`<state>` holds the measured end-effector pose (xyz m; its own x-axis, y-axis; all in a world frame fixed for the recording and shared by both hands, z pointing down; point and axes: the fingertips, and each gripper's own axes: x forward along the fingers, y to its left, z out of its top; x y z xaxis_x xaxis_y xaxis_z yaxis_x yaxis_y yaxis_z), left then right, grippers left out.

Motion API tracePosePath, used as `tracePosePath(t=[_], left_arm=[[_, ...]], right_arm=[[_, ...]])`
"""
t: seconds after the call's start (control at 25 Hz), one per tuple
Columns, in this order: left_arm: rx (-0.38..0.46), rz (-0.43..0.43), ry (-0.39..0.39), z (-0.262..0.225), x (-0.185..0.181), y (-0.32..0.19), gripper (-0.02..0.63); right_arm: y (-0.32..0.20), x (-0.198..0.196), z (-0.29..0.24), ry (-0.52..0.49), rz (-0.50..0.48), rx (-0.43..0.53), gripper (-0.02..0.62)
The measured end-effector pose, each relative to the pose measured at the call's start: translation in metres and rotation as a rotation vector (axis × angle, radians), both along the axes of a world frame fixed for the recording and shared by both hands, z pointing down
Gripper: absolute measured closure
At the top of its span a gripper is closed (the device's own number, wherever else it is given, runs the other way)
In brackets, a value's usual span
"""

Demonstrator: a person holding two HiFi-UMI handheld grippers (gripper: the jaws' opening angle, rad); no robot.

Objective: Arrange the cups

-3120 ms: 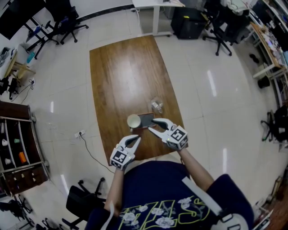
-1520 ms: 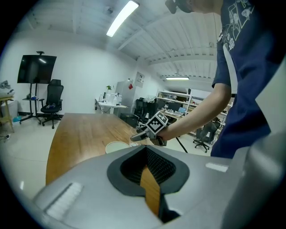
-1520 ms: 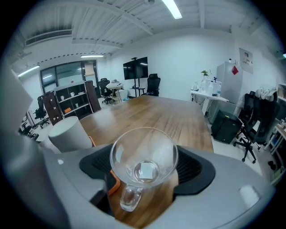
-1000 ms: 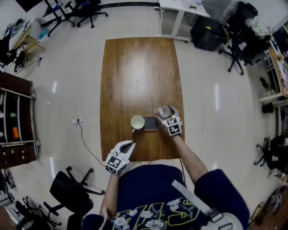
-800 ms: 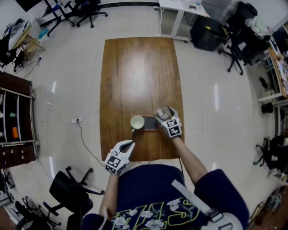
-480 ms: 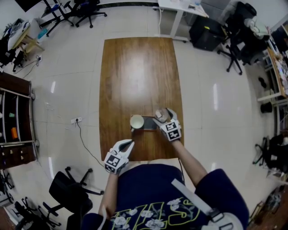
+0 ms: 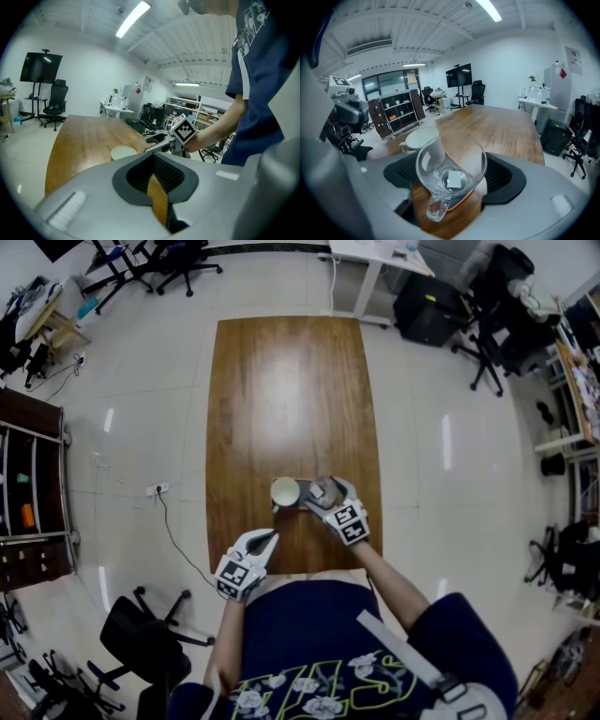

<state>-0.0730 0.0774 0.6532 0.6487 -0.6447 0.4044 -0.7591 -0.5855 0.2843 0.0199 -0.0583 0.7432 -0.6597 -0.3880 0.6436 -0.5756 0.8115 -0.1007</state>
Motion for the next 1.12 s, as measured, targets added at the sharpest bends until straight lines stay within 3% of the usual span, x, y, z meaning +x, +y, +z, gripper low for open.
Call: tracePosePath(t=[0.36, 0.68, 0.8, 0.92, 1.12], left_arm=[[-0.016, -0.007, 0.022, 0.0, -0.005, 0.001, 0.603], [-0.017, -0.024, 0.046, 0.0, -0.005, 0.001, 0.603], [-0.009, -0.046, 0.058, -0.007, -0.006, -0.004, 0.603], [-0.003, -0.06, 0.069, -0.008, -0.008, -0.004, 0.603], [0.003, -0.077, 0.1, -0.018, -0.01, -0.009, 0.603]], right_arm=[[0.012, -0.009, 0.012, 0.04, -0.04, -0.009, 0.193], [0.013, -0.01, 0.017, -0.028, -0.055, 0.028, 0.192], [0.011, -0.01, 0.008, -0.105, -0.049, 0.006, 0.19], [0.01, -0.007, 0.002, -0.167, -0.034, -0.001, 0.133], [0.013, 0.004, -0.023, -0.232, -0.024, 0.083, 0.129]])
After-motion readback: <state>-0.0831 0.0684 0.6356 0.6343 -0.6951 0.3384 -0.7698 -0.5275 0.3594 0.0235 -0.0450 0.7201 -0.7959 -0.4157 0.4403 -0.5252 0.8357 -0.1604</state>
